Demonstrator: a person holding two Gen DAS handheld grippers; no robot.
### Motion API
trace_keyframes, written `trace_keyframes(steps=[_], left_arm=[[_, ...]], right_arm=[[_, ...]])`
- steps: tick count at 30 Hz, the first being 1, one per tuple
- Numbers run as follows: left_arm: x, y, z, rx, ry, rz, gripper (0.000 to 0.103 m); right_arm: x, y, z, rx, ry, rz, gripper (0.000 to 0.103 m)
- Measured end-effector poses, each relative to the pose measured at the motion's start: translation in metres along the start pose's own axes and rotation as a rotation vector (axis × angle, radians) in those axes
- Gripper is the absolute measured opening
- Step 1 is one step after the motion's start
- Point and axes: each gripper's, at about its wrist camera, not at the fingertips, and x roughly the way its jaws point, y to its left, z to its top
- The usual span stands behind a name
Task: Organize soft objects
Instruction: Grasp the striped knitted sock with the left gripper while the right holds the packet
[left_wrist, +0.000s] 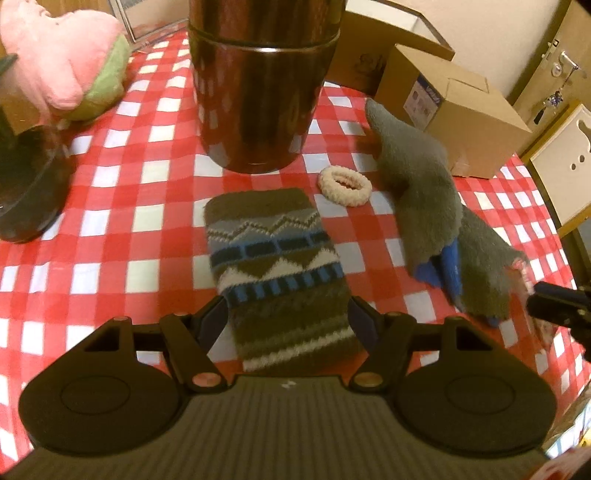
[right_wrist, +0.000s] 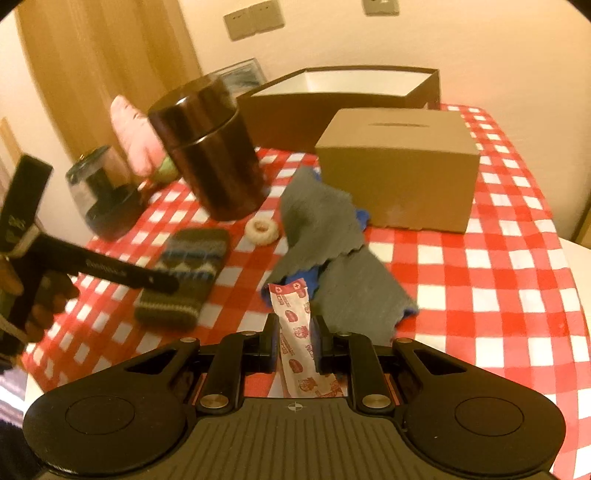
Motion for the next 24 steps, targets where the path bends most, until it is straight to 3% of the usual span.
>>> trace_keyframes(steps=[9, 14, 18, 24], left_arm=[[0.030, 0.016, 0.013, -0.027, 0.016, 0.013, 0.068], [0.030, 0.011, 0.015, 0.003, -0.006, -0.007, 0.042], [0.025, 0.004, 0.017, 0.055, -0.028, -0.008, 0.014], [0.013, 0.001, 0.013, 0.092, -0.042, -0.035, 0.011]], right_arm=[[-0.003, -0.011, 0.011, 0.057, -0.028, -0.039, 0.018], [-0.004, -0.016, 0.013, 0.075, -0.033, -0.053, 0.018], [-0.005, -0.018, 0.015, 0.078, -0.041, -0.057, 0.018], [-0.006, -0.018, 0.018, 0.072, -0.053, -0.052, 0.018]])
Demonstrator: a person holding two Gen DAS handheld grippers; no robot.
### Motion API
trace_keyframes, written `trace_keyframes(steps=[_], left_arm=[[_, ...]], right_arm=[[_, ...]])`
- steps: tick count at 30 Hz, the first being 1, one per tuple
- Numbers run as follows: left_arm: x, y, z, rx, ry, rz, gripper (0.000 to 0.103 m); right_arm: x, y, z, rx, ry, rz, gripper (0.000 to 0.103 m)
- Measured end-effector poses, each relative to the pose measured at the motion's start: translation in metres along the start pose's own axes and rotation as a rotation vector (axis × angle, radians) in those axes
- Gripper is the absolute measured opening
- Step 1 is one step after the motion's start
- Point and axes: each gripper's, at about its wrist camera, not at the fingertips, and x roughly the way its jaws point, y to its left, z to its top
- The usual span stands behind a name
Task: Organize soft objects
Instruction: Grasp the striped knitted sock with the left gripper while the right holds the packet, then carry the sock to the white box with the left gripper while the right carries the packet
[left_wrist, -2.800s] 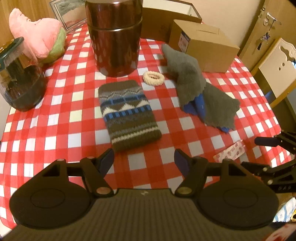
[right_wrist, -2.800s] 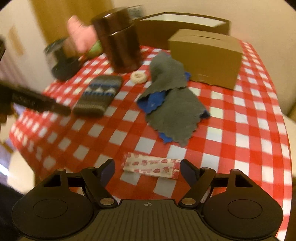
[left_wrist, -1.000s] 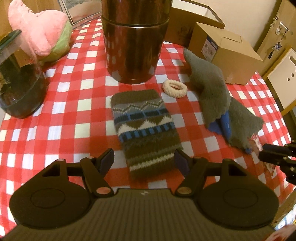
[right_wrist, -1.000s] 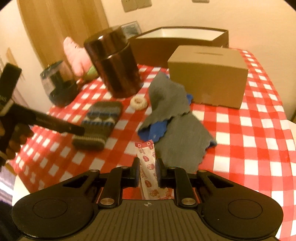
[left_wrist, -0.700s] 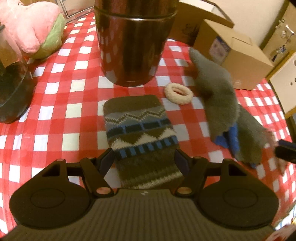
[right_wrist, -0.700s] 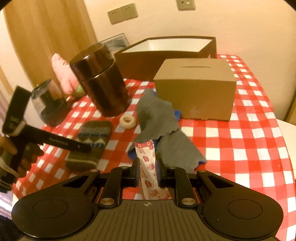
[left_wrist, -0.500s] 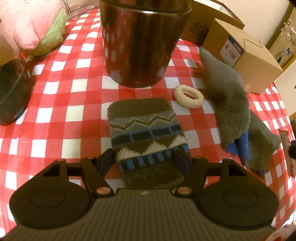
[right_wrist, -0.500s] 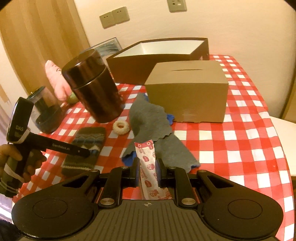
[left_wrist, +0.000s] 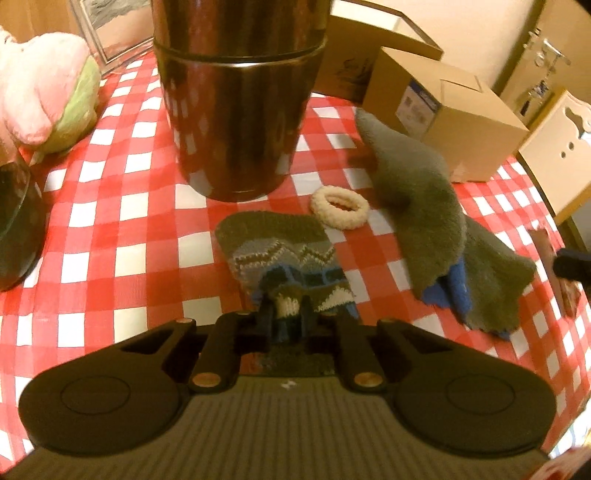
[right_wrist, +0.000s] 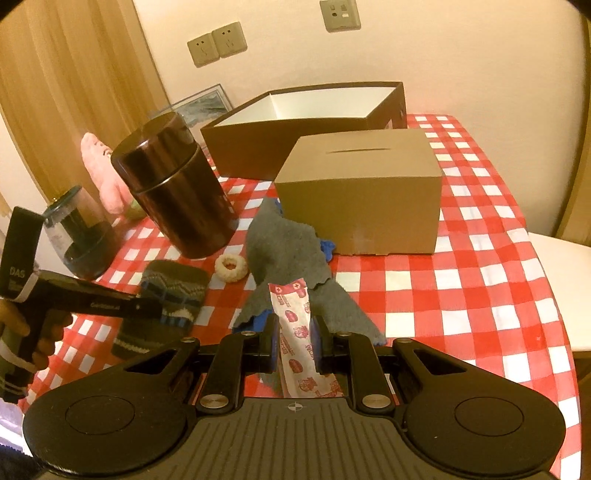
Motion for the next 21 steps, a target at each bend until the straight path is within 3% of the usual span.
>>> trace_keyframes(steps=[9, 21], left_arm=[[-0.028, 0.013, -0.007, 0.018, -0.035, 0.020, 0.010], [-0.095, 0.057, 0.022, 0.013, -0.193, 0.128, 0.009]], right_arm=[[-0.002, -0.001, 0.004, 0.003, -0.012, 0.015, 0.018], [0.002, 0.009, 0.028, 0.000, -0.051, 0.073, 0.018]])
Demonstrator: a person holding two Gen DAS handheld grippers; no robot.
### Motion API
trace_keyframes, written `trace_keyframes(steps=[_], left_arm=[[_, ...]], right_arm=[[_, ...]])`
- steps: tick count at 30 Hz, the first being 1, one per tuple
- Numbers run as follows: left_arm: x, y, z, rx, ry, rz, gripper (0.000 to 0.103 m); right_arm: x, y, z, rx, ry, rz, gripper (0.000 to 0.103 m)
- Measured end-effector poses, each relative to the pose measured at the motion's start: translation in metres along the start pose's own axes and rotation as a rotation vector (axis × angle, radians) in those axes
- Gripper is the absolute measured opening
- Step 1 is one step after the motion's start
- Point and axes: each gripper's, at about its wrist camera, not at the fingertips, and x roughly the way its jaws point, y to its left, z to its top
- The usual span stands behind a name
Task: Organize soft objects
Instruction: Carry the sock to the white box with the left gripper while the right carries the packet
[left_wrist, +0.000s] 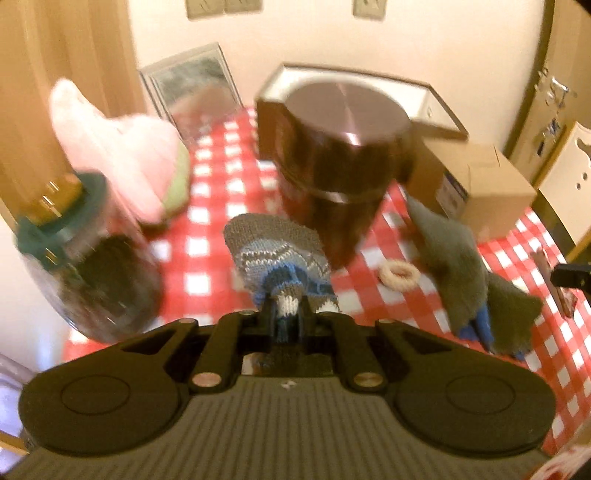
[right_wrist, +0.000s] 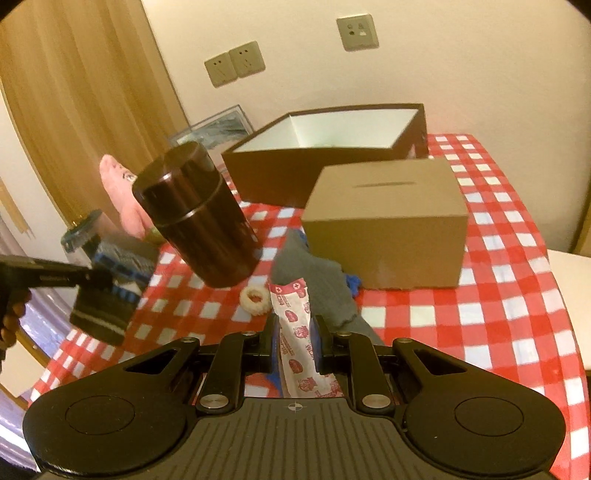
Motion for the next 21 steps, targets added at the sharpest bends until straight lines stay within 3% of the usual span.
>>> trace_keyframes(steps=[11, 21], left_arm=[[-0.035, 0.040, 0.075, 0.044, -0.178, 0.071, 0.009], [-0.022, 0.039, 0.162, 0.149, -0.281, 0.064, 0.009]], right_arm=[[0.013, 0.011, 0.058, -0.037, -0.096, 0.052, 0.018], [0.040, 0.008, 0.133, -0.076, -0.192, 0.073, 0.018]])
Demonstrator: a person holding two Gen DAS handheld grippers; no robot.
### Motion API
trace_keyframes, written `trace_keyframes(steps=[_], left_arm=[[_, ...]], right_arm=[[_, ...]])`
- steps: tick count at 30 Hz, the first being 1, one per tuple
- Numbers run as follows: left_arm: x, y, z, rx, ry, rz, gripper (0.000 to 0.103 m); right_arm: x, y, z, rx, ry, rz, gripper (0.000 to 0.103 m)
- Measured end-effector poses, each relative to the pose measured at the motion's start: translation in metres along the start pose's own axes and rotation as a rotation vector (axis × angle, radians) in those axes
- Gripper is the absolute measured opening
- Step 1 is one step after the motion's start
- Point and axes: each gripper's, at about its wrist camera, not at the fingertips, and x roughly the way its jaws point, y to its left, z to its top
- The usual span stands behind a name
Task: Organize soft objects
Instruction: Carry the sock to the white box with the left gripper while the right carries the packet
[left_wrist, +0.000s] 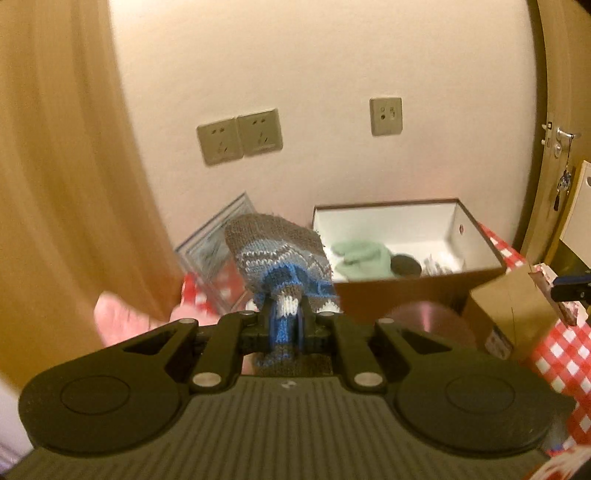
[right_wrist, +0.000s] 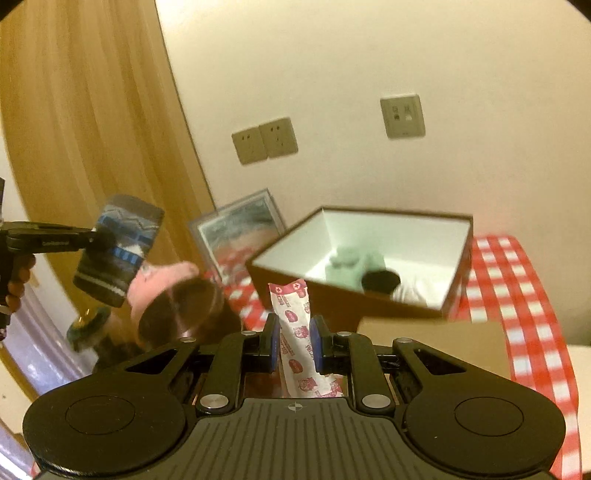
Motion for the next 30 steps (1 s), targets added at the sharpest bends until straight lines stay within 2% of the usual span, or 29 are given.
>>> trace_keyframes(steps=[11, 18, 25, 30], left_arm=[[0.091, -0.024, 0.073, 0.089, -0.008, -0.100, 0.010], [0.150, -0.050, 0.104, 0.147, 0.012, -0.139, 0.010], [0.218, -0.069, 0.121, 0.178, 0.074, -0.163, 0.010], [0.261, -0.083, 0.119, 0.214, 0.121, -0.159, 0.010]], right_arm=[[0.058, -0.032, 0.068, -0.010, -0.056, -0.060, 0.018], [0.105, -0.063, 0.096, -0.024, -0.041, -0.116, 0.018], [0.146, -0.091, 0.106, -0.012, 0.009, -0.157, 0.018], [0.164, -0.104, 0.107, 0.012, 0.042, -0.178, 0.018]])
